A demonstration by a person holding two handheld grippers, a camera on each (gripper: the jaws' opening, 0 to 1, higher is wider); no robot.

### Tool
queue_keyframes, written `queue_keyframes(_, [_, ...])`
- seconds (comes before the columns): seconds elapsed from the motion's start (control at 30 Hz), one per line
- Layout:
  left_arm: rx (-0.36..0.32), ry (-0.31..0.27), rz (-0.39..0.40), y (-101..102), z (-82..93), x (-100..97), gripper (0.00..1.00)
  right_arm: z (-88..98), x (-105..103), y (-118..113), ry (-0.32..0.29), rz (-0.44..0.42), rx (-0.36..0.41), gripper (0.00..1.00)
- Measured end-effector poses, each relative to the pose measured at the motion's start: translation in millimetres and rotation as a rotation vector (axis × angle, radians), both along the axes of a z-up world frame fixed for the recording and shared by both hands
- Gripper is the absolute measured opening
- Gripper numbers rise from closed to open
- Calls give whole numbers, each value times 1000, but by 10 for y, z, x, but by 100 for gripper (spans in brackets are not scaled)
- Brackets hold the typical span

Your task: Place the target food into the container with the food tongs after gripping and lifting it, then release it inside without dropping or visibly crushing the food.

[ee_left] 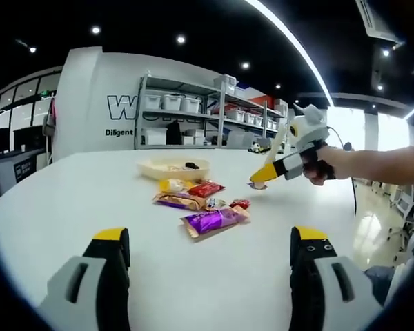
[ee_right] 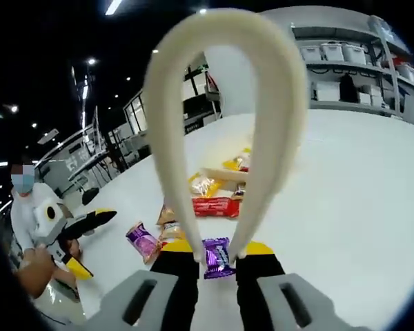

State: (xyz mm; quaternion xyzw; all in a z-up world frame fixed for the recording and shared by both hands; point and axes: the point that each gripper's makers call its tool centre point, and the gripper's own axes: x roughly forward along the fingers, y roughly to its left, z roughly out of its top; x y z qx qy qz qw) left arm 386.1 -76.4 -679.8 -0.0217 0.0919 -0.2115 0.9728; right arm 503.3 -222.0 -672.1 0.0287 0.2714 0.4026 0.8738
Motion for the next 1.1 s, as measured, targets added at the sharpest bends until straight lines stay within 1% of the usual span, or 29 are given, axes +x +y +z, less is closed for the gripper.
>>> queue_keyframes(0.03, [1,0,0,0,0,0,95,12,4,-2,-3,0,-1,14])
queue_keyframes(0.07, [1,0,0,0,-1,-1,95,90,25,-6,-18,-2,-4,14])
queue_keyframes(0.13, [4,-4,-1,-3,3,0,95,159,63,-4,-25,-2,-4,14])
queue_keyframes(0.17, [4,-4,-1,-4,2,-4,95,234,88,11,-38,-1,-11,14])
queue_keyframes(0.23, [4,-6,-1,-2,6,-4,95,315,117,29,-51,1,-13,14])
queue_keyframes(0.33, [-3,-7,2,3,12,-8,95,488,202,81,-74,6,-16,14])
queue_keyframes(0.47, [2,-8,0,1,8,-10,95,709,260,161,-110,10,-24,14])
queue_keyframes(0.57, [5,-12,0,-2,11,-14,95,813,318,209,-124,10,-24,14])
queue_keyframes(0.6, [3,-13,1,-3,14,-15,95,855,366,231,-127,10,-22,14])
queue_keyframes(0.77, [-6,-6,-2,-6,9,-20,95,996,529,321,-123,12,-16,14])
queue_keyframes(0.83, [-6,-6,-2,-7,8,-20,95,1023,573,349,-125,12,-17,14])
queue_keyframes(0.9, [-6,-7,-7,-18,9,-24,95,1028,652,380,-101,12,-15,14])
queue_keyframes(1.0, [-1,-7,-7,-21,4,-25,95,1043,738,414,-61,2,21,14])
queue_keyframes(1.1, [-8,-5,-8,-20,5,-20,95,1041,855,428,-47,-9,27,14])
